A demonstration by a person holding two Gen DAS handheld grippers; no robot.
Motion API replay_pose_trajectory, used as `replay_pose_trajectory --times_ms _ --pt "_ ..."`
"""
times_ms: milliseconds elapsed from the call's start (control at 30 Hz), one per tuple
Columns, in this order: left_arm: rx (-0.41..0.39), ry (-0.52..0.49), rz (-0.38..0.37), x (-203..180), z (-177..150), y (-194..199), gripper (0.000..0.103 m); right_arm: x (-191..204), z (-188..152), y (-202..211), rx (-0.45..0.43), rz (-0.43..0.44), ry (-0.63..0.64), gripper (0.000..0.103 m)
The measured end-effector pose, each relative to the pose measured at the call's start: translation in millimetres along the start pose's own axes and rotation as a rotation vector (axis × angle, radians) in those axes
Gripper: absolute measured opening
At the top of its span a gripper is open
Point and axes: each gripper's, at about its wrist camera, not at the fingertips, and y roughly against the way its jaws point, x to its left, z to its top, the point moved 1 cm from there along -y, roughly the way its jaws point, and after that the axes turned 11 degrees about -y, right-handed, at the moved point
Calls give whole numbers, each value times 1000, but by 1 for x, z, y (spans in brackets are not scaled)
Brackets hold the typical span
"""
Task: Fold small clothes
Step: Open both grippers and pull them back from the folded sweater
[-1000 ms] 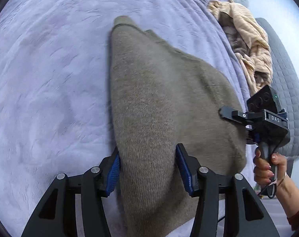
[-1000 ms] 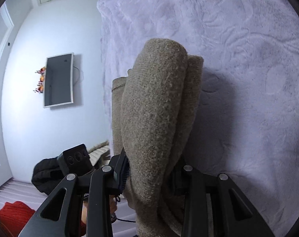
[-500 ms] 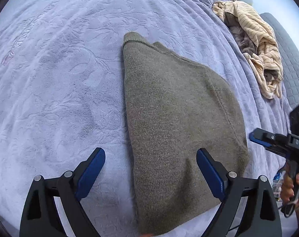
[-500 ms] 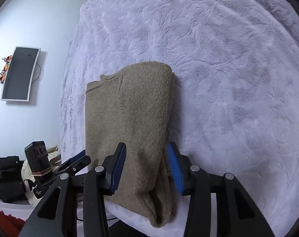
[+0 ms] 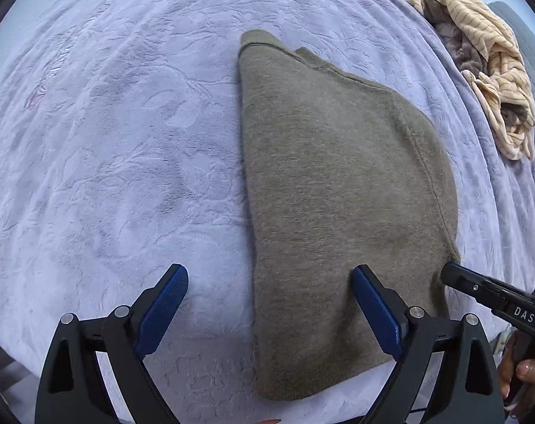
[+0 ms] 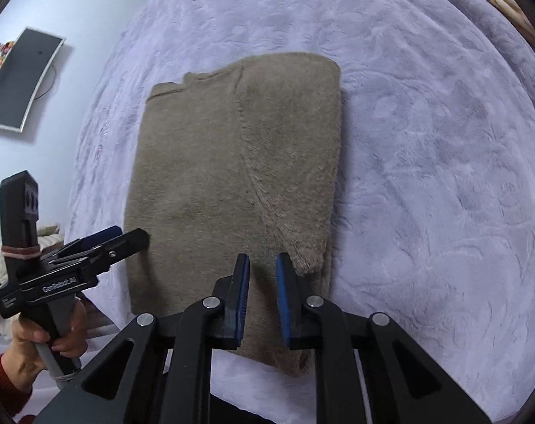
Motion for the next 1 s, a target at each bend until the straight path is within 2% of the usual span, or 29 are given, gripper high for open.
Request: replay_pose_trajectory --times_ms 233,367,433,600,633,700,733,767,1000 --pt "38 3 8 3 -7 5 94 -23 -3 -4 17 47 -113 13" --pt "49 -5 13 2 -10 8 94 -23 -7 4 20 30 -127 14" --pt "57 -6 11 4 -13 9 94 -29 -11 15 15 -3 -138 21" --pt "72 -6 0 3 -19 13 94 -29 -7 26 12 -26 -178 21" --pt "71 -6 -3 4 -19 14 94 -27 -6 27 12 -37 -172 24" --pt "65 -6 -7 3 -20 19 94 -22 -5 31 13 -62 -159 46" --pt "64 -5 -9 3 -22 22 94 -18 -5 33 10 -74 -150 60" --pt "65 -6 -13 2 -20 24 94 -13 -5 34 4 -79 -139 64" --pt "48 -12 -2 -4 -13 45 94 14 -4 37 -1 -104 -94 71"
